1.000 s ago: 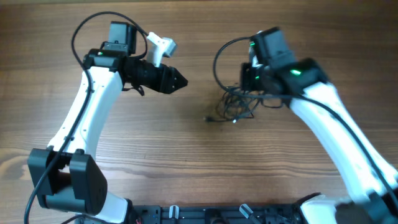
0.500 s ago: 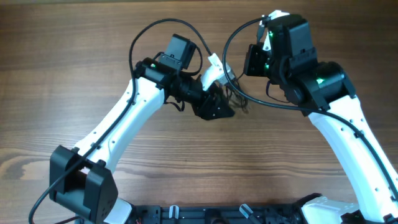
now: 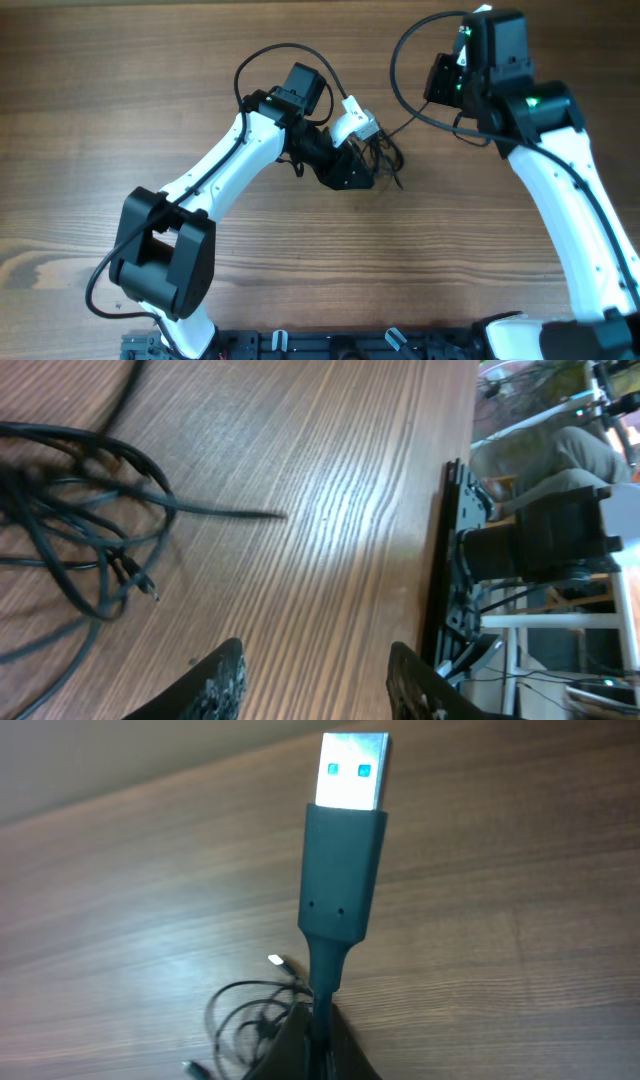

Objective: Untangle cables

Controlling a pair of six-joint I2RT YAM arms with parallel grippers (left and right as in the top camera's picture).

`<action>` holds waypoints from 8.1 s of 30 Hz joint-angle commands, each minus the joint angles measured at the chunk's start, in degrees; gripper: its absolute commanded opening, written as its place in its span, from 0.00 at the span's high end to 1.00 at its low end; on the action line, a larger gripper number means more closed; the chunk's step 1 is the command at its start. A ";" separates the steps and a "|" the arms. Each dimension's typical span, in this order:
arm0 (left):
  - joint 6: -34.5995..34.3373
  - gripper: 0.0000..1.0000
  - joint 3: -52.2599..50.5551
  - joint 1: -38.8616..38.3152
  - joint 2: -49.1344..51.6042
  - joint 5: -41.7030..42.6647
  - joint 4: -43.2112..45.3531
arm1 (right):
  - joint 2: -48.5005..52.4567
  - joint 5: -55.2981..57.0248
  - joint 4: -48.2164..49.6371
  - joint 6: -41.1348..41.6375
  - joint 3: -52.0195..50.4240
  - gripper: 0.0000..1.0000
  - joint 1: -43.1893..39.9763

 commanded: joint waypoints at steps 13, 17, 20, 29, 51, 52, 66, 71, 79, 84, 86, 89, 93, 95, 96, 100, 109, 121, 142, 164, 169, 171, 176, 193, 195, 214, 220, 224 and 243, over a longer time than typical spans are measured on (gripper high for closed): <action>0.66 0.49 0.00 0.02 4.35 -12.74 4.57 | 6.86 -0.96 0.07 -3.34 1.25 0.96 -5.73; -1.46 0.48 0.00 0.07 6.12 -15.06 7.41 | 6.84 -3.28 -0.44 -4.66 1.25 0.96 -8.00; -3.98 0.44 0.00 0.07 6.12 -15.04 10.60 | 6.84 -3.96 -0.70 -4.90 1.25 0.96 -8.02; -6.97 0.36 0.00 -0.11 6.73 -14.51 16.48 | 6.84 -6.60 -0.68 -4.68 1.25 0.95 -8.02; -16.87 0.96 0.09 1.77 5.22 -16.06 18.38 | 6.86 -4.44 -0.94 -4.42 1.25 0.95 -8.02; -16.76 0.96 0.09 3.58 2.93 -16.81 17.38 | 6.86 -2.95 -1.20 -3.98 1.22 0.95 -8.02; -13.75 0.96 0.07 22.29 -25.40 -20.31 4.37 | 6.93 5.05 -3.37 -3.02 0.90 0.50 -8.13; -13.77 0.96 0.02 21.49 -25.24 -18.49 3.96 | 6.93 4.96 -4.76 -3.06 0.90 0.24 -8.24; -13.20 0.96 0.02 16.72 -25.24 -11.80 4.31 | 6.93 -35.23 -4.24 -24.96 0.85 0.19 -8.22; -12.66 0.95 0.02 10.58 -25.11 -11.13 9.79 | 6.93 -48.04 -6.10 -34.91 -0.33 0.20 -7.80; -14.05 0.95 0.02 9.20 -25.07 -11.21 12.87 | 6.93 -48.76 -6.05 -37.13 -2.03 0.22 -7.08; -15.74 0.96 0.02 8.85 -25.05 -11.76 15.89 | 6.97 -49.16 -6.05 -37.68 -3.91 0.29 -5.62; -15.89 0.96 0.02 8.85 -24.33 -12.02 17.44 | 6.97 -55.69 -6.32 -40.83 -4.15 0.33 -3.06; -15.89 0.96 0.02 8.85 -24.02 -12.02 17.81 | 6.97 -58.16 -6.10 -40.87 -4.15 0.33 -2.27; -15.91 0.96 0.02 8.85 -23.89 -12.00 18.12 | 6.97 -59.06 -5.99 -40.85 -4.15 0.33 -1.55; -15.93 0.96 0.02 8.85 -23.78 -11.98 19.26 | 6.97 -58.60 -5.22 -40.65 -4.15 0.33 1.88; -15.91 0.96 0.02 9.07 -23.78 -12.02 19.67 | 7.89 -50.82 0.79 -34.47 -4.22 0.45 3.85; -15.91 0.96 0.02 9.33 -23.78 -12.00 20.68 | 9.77 -51.08 3.56 -31.91 -4.31 0.67 3.85; -12.04 0.96 0.00 39.23 -21.49 -13.44 8.15 | 9.86 -48.94 5.22 -21.16 -4.31 0.95 -13.55; -12.46 0.96 0.00 41.05 -21.22 -10.10 5.92 | 9.86 -33.00 -2.69 -16.72 -4.31 0.96 -37.75; -12.46 0.96 0.00 39.85 -21.22 -5.75 5.92 | 9.86 -33.53 -3.65 -16.74 -4.31 0.96 -35.08; -12.46 0.95 0.00 38.49 -21.22 -5.75 5.88 | 9.86 -34.29 -3.91 -17.90 -4.31 0.95 -33.31; -12.46 0.76 0.00 32.65 -21.09 -5.77 5.99 | 9.86 -40.79 -4.13 -22.36 -4.31 0.95 -25.77; -12.46 0.71 0.00 31.87 -18.95 -8.00 8.52 | 9.84 -42.51 -1.90 -20.35 -4.24 0.95 2.27; -12.46 0.72 0.00 31.85 -18.95 -8.17 8.52 | 9.84 -31.47 -2.69 -18.40 -4.24 0.95 5.01; -12.92 0.71 0.00 31.85 -18.95 -8.13 7.85 | 9.86 3.80 -4.52 -9.03 -4.24 0.18 14.86; -12.92 0.71 0.00 31.78 -18.95 -8.13 7.45 | 9.97 15.89 -1.81 1.22 -4.24 0.01 11.02; -12.90 0.71 0.00 31.80 -18.95 -8.13 6.80 | 10.88 9.92 0.61 -0.13 -4.24 0.00 4.74; -12.90 0.71 0.00 31.80 -18.95 -8.15 6.23 | 28.70 0.31 8.24 -0.09 -4.26 0.00 1.03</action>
